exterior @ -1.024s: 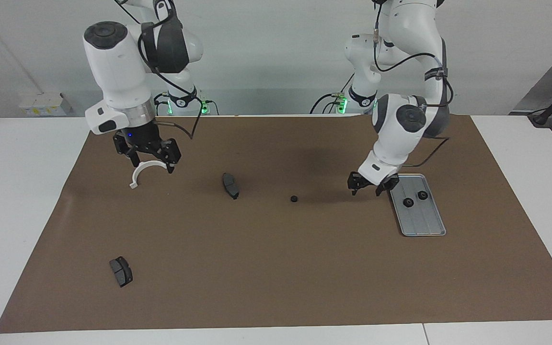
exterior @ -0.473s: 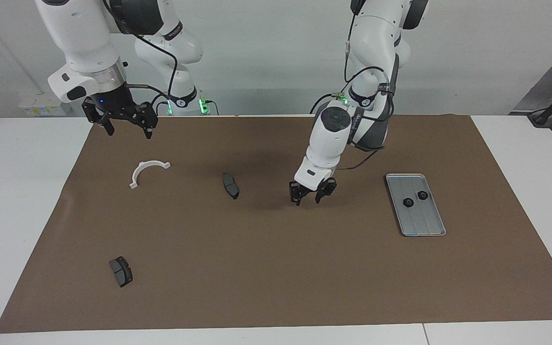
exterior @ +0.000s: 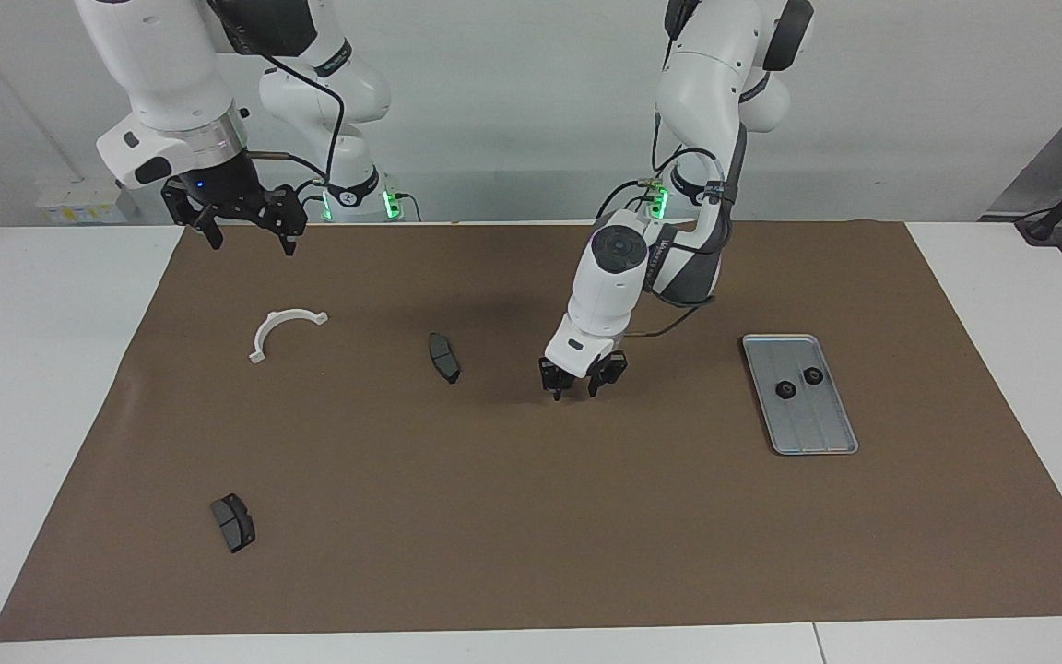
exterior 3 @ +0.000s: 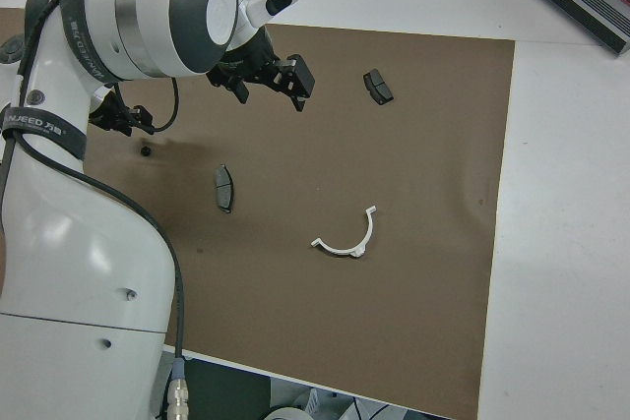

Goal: Pick bearing gear from pile to tray

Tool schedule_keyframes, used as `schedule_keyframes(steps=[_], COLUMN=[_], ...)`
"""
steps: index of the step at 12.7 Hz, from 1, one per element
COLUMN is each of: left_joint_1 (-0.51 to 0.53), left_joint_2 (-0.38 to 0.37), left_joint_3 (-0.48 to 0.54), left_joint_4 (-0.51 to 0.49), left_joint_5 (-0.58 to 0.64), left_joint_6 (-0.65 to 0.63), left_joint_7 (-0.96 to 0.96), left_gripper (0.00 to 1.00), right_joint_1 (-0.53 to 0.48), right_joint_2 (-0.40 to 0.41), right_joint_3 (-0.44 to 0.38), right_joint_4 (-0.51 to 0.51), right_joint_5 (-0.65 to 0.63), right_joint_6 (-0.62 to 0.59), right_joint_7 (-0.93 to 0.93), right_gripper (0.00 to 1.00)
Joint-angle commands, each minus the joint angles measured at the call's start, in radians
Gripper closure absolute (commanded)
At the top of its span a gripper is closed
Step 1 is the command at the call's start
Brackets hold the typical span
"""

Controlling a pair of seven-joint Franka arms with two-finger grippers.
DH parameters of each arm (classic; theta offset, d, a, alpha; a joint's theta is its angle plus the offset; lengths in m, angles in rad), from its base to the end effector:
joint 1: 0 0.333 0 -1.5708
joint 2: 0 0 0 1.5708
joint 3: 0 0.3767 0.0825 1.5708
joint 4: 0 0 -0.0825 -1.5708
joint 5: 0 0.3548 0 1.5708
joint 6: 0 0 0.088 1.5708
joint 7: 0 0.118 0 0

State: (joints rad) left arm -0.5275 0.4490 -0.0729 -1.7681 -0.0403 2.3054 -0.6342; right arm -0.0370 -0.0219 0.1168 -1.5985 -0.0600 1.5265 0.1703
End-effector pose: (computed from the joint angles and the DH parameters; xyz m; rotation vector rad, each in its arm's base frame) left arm 0.5547 -0.3736 0.3797 3.0369 0.1034 0.0557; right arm 0.5104 0.0343 0.6698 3.0694 -0.1409 -0.0646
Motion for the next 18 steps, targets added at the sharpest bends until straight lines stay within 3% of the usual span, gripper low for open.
schedule_keyframes(steps=[1,9,18], left_joint_1=[-0.034,-0.055,-0.055], left_joint_2=[-0.013,-0.013,-0.013], left_joint_3=[0.018,0.016,0.016], left_joint_4=[-0.042,-0.060,-0.064], left_joint_5=[-0.009,-0.009,-0.009], left_joint_6=[-0.015,-0.015,-0.020], left_joint_7=[-0.010,-0.012,-0.010], left_gripper=[0.39,0.47,0.72], right_joint_1=[-0.020,-0.021,-0.035], right_joint_2=[-0.013,-0.013,-0.013], right_joint_3=[0.004,0.004,0.003], right_joint_4=[-0.006,-0.018,-0.015], right_joint_5=[0.017,0.017,0.017], right_joint_6=[-0.019,0.024,0.034], right_joint_7=[-0.026,-0.028,-0.023], right_gripper=[0.00,0.00,0.00])
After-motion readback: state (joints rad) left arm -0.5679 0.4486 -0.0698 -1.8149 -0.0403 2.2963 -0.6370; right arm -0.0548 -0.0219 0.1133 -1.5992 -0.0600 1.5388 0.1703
